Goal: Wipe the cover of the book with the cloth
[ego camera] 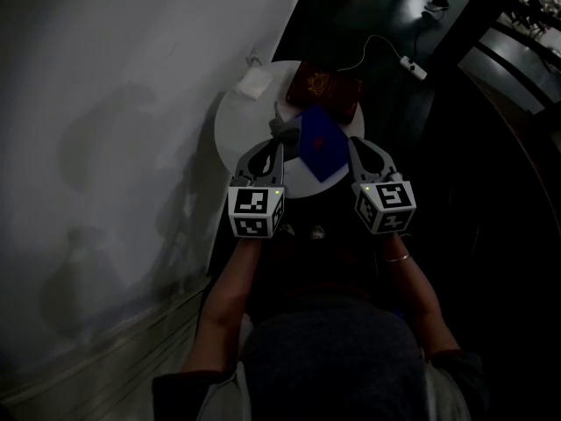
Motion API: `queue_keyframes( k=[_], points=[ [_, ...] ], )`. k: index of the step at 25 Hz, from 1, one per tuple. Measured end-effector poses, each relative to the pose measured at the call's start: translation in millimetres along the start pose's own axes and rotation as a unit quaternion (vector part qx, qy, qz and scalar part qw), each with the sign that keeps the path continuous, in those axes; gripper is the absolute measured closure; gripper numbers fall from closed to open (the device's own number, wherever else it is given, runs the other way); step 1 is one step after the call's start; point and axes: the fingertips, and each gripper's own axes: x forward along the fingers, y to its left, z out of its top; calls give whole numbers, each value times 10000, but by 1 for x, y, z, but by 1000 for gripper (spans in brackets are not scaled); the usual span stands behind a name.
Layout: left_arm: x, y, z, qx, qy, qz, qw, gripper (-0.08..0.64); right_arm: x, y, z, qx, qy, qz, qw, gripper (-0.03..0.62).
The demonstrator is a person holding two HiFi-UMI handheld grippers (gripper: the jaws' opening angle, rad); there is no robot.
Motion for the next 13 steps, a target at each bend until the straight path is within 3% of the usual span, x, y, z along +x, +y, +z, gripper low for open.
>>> queue_keyframes(
  k=[13],
  points=[
    [-1, -5, 4, 13, -54, 61, 10000, 535, -6, -7, 11, 19, -112, 3, 9999, 565]
  ],
)
